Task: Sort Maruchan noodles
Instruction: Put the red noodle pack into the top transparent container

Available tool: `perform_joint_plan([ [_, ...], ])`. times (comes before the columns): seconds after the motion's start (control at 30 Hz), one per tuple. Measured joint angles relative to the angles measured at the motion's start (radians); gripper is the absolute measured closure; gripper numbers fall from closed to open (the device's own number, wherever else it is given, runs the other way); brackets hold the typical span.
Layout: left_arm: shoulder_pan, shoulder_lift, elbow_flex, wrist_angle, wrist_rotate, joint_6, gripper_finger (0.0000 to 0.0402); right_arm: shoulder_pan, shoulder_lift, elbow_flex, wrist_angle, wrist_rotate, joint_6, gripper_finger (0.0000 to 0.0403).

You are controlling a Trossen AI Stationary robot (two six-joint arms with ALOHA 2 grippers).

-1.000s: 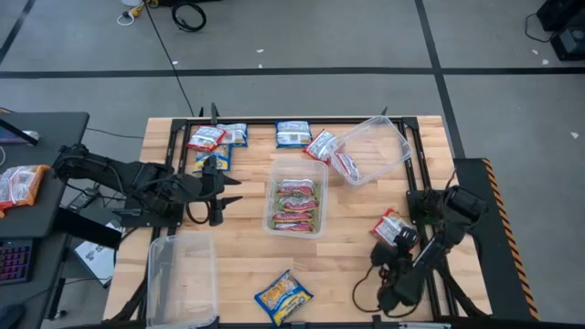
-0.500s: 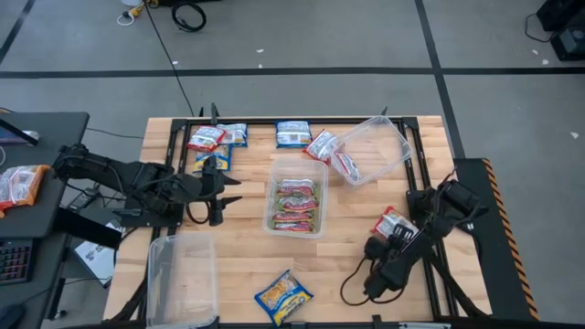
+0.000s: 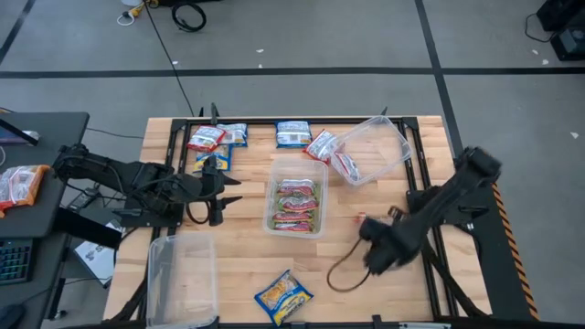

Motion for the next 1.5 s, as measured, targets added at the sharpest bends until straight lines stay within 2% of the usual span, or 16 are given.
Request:
perform_joint_plan([
  [0.17,0.0,0.0,0.0,0.0,0.0,0.002,0.0205,-0.081,-0.241,0.0,-0.007,0.174,-0.038,0.04],
  [0.33,0.0,0.0,0.0,-0.004,0.0,0.01,0.0205,-0.197,-0.44,0.0,0.023,0.308,-0.165,0.0401],
  [0.57,0.0,0.0,0.0,0.0,0.0,0.01,0.0205,-0.41,-0.63,0.002,0.194,0.332,-0.462,0.0402],
  [0.67,0.0,0.0,0.0,0.007,0.0,0.01,0.0205,-0.521,-0.675,0.002,0.188,0.332,-0.539,0.0402],
  [0.87,0.0,0.0,0.0,0.009,0.0,-0.002,0.0205,-0.755,-0.691,-0.019,0.121,0.299,-0.628,0.0402],
  [1.03,0.0,0.0,0.0,0.009,0.0,-0.002,0.0205,-0.904,-0.648,-0.089,0.191,0.194,-0.688,0.0402],
  [1.23,0.0,0.0,0.0,0.003,0.0,-0.001,0.0205,-0.998,-0.578,-0.212,0.335,0.033,-0.717,0.0402],
  [1.5,0.0,0.0,0.0,-0.01,0.0,-0.001,0.0205,-1.054,-0.514,-0.301,0.398,-0.001,-0.741,0.04],
])
